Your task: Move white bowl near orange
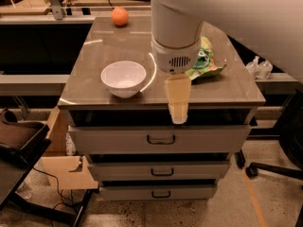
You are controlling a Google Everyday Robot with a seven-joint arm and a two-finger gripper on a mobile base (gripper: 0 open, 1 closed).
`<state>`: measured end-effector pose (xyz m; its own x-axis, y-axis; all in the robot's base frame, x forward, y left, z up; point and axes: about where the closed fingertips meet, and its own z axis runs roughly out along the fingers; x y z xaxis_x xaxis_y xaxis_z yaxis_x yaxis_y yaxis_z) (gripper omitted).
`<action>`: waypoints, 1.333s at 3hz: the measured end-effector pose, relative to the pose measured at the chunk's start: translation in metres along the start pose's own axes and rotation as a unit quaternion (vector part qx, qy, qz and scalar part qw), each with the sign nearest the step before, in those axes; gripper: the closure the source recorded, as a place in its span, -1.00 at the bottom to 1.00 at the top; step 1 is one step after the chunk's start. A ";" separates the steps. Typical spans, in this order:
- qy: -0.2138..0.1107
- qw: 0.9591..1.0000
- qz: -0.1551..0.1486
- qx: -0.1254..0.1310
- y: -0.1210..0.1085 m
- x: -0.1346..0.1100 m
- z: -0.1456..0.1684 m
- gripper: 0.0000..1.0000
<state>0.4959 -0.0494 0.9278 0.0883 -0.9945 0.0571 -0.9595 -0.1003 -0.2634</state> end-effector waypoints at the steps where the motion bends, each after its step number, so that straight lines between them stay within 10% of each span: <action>1: 0.000 1.000 0.000 0.000 0.000 0.000 0.000 -1.00; 4: -0.041 0.999 -0.013 -0.024 -0.010 -0.064 0.033 -1.00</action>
Offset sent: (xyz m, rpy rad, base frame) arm 0.0044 0.0379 -0.0256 0.0475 0.0610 0.0147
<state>0.5083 0.0138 0.8951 0.1320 -0.9911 -0.0156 -0.9681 -0.1255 -0.2167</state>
